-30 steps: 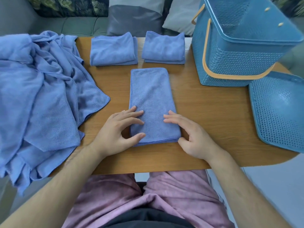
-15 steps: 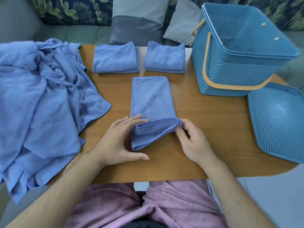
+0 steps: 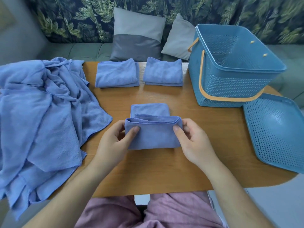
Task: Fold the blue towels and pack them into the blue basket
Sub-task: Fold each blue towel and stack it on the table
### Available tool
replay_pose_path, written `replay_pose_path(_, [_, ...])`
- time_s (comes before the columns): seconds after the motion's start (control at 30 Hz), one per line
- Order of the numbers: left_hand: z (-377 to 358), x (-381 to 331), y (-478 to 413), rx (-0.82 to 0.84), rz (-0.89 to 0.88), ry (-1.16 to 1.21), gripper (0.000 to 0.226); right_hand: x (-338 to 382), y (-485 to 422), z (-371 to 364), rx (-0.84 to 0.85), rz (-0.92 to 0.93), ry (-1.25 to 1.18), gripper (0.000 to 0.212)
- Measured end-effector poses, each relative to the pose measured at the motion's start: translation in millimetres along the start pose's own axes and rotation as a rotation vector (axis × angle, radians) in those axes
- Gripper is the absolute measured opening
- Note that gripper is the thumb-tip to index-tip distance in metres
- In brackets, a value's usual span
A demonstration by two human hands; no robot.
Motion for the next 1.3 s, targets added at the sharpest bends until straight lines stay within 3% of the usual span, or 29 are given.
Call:
replay_pose_path(0.27, [0.7,35.8,-75.0,-0.114,0.137,-0.314,0.038,2.0,-84.3,-12.4,-0.140,-0.090,0.262,0.025])
replay_pose_path(0.4, [-1.8,53.0,-94.5,-0.111,0.165,-0.414,0.030,-7.8,-106.3,-18.8,-0.161,-0.156,0.401,0.030])
replay_pose_path(0.5, [-5.7,30.5,-90.0,-0.161,-0.084,-0.689,0.032,-10.1,-111.2,-19.0,-0.180,-0.183,0.454,0.028])
replay_pose_path(0.57, [-29.4,11.6,-79.2,-0.019,-0.309,-0.871,0.041,-9.6,-112.7,-20.8,-0.196,-0.185,0.481,0.020])
replay_pose_path(0.63, [-54.6,13.3,-70.2,0.161,-0.364,-0.943,0.052,-3.4,-107.7,-25.5,-0.243,-0.106,0.554,0.025])
replay_pose_path(0.7, [-65.2,27.2,-67.5,0.247,-0.279,-0.961,0.062,11.5,-94.2,-34.4,-0.324,0.094,0.674,0.038])
replay_pose_path(0.77, [-65.6,41.3,-67.0,0.278,-0.198,-0.939,0.068,19.3,-79.6,-48.3,-0.294,0.240,0.736,0.046])
replay_pose_path(0.87, [-63.6,49.6,-67.0,0.299,-0.176,-0.877,0.066,-9.7,-70.0,-63.7,-0.131,0.160,0.807,0.060])
replay_pose_path(1.0, [-55.9,54.5,-70.1,0.324,-0.140,-0.770,0.066,-31.7,-63.0,-53.0,-0.281,0.003,0.809,0.057])
replay_pose_path(1.17, [-39.4,56.5,-51.3,0.092,0.032,-0.917,0.074,-29.0,-60.8,-55.2,-0.288,0.070,0.800,0.058])
replay_pose_path(1.3, [-41.7,49.9,-51.3,0.053,0.019,-0.895,0.075,-24.6,-61.3,-55.2,-0.196,0.053,0.608,0.059])
Point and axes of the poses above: each hand's wrist, its own y-axis away from the middle knuckle, its own z-axis out of the back of the hand, x = y × z, the point moved 6 cm from there along -y, towards the middle knuckle, and after that the axes turned 10 degrees about -z, right-handed, at the moved point
